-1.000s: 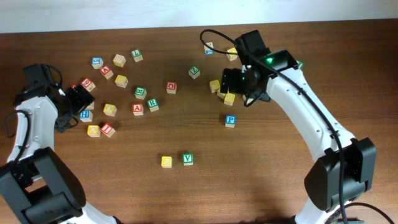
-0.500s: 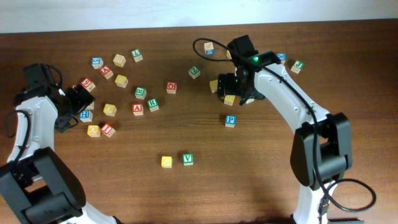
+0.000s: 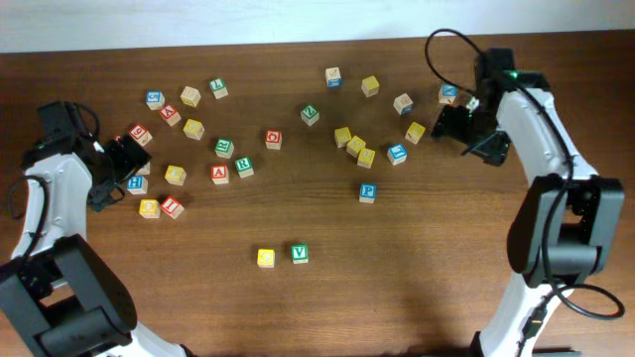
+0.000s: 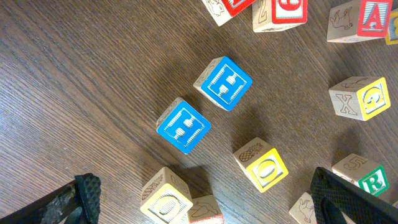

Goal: Spell out CVPR
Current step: 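Move the right gripper back over the blocks near the blue P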

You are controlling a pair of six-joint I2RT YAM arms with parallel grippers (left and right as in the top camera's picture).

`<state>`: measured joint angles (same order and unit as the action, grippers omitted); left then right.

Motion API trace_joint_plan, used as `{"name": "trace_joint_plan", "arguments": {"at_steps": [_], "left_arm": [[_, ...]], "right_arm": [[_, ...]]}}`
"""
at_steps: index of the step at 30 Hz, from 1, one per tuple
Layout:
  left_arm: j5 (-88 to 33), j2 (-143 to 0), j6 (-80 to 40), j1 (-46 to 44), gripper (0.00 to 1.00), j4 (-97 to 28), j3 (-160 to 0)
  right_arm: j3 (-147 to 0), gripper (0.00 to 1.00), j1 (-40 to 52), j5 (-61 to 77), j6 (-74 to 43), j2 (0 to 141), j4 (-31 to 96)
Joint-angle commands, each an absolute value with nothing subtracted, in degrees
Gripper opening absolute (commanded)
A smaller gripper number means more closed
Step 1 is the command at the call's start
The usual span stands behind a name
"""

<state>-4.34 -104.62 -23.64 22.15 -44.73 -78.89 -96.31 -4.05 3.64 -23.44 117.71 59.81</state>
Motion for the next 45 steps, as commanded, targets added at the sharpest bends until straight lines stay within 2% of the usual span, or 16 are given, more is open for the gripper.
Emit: {"name": "trace_joint_plan", "arguments": {"at_steps": [1, 3, 4, 8, 13, 15, 18, 23, 26, 31, 33, 37, 40, 45], "left_arm": [[-4.75, -105.10, -24.38, 22.20, 0.99, -44.62, -78.67], [-4.75, -105.10, -24.38, 22.17, 0.99, -44.62, -78.67], [-4.75, -105.10, -24.38, 22.17, 0.99, -44.62, -78.67], [-4.75, -105.10, -24.38, 22.20, 0.99, -44.62, -78.67], [-4.75, -105.10, -24.38, 22.17, 0.99, -44.62, -78.67], [-4.75, -105.10, -24.38, 22.20, 0.99, -44.62, -78.67], [-4.75, -105.10, -24.38, 22.17, 0.99, -44.62, -78.67], [-4.75, -105.10, -24.38, 22.17, 0.99, -44.62, -78.67], [-4.75, -105.10, -24.38, 22.17, 0.99, -44.62, -78.67], [-4.75, -105.10, -24.38, 22.17, 0.99, -44.62, -78.67], [-4.75, -105.10, -24.38, 22.20, 0.99, -44.62, -78.67], [-4.75, -105.10, -24.38, 22.17, 0.99, -44.62, -78.67], [-4.75, -105.10, -24.38, 22.20, 0.99, -44.64, -78.67], [-4.75, -105.10, -24.38, 22.17, 0.99, -44.62, -78.67]], "right_arm": [[-97.03, 0.98, -2.28, 16.86, -12.64, 118.04, 58.72], [-97.03, 0.99, 0.60, 26.76, -4.49, 118.04, 57.52], [-97.03, 0.99, 1.76, 27.27, -4.43, 118.04, 57.10], [-97.03, 0.98, 9.43, 24.58, -4.49, 118.04, 53.47], [-97.03, 0.98, 18.90, 14.85, -4.51, 118.28, 49.54], [-97.03, 0.98, 21.58, 14.59, -6.66, 119.00, 47.57], [-97.03, 0.99, 24.82, 14.83, -15.99, 120.03, 43.13], [-97.06, 0.98, 28.93, 14.70, -17.06, 120.11, 39.59], [-97.14, 0.98, 27.77, 14.74, -21.28, 118.50, 40.10], [-99.50, 0.98, 18.76, 15.46, -21.96, 112.29, 44.40], [-99.50, 0.98, 14.24, 22.13, -21.96, 111.26, 44.69], [-99.44, 0.98, 13.08, 23.27, -21.47, 111.28, 47.24], [-99.44, 0.98, 13.08, 21.19, -21.50, 111.28, 48.80], [-99.44, 0.98, 13.04, 6.72, -21.52, 111.28, 52.82]]}}
